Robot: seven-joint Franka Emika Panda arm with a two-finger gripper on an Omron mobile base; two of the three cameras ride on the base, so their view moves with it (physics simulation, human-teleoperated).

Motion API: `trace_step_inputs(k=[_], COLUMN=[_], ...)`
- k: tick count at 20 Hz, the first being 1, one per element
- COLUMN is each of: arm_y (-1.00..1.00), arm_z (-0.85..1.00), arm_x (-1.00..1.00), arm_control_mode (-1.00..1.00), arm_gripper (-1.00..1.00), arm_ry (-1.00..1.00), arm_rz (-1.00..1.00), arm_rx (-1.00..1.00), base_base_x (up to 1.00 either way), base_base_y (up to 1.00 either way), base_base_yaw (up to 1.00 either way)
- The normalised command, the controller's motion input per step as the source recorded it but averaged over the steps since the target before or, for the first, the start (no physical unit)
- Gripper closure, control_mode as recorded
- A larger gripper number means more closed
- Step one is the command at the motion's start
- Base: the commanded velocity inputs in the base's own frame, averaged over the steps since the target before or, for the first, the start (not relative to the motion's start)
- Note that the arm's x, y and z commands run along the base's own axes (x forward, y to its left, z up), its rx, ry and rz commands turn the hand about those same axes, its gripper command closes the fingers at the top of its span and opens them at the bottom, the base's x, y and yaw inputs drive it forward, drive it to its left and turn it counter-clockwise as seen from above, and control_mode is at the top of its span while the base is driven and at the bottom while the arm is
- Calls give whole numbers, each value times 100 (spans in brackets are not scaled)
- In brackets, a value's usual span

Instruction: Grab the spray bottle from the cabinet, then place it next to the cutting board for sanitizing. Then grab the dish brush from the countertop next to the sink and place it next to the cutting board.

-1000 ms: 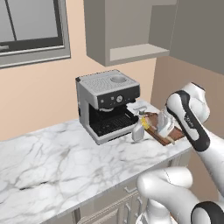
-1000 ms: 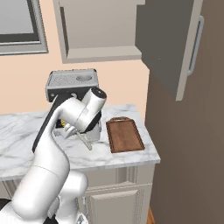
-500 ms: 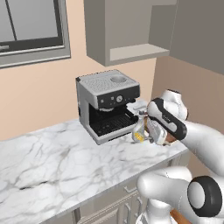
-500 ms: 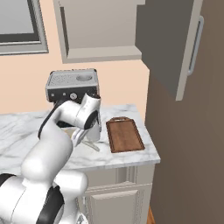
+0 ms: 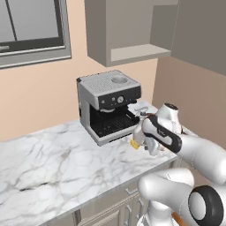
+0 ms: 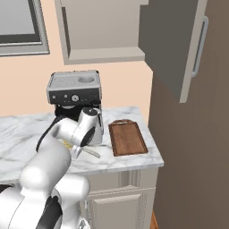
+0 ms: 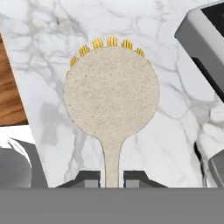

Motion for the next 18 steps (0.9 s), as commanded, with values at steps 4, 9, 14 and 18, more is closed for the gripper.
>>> trace_step_inputs(k=[4, 9, 14, 18], arm_y=[-1, 0, 0, 0], arm_z=[-57, -47, -62, -64], arm_x=[40, 36, 13, 15], arm_control_mode=[-100, -100, -100, -100], arm_gripper=[100, 100, 100, 100], arm_ry=[-20, -19, -6, 0], arm_rz=[0, 0, 0, 0], arm_rx=[0, 0, 0, 0], base_base_x=[0, 0, 0, 0], base_base_y=[0, 0, 0, 0], base_base_yaw=[0, 0, 0, 0])
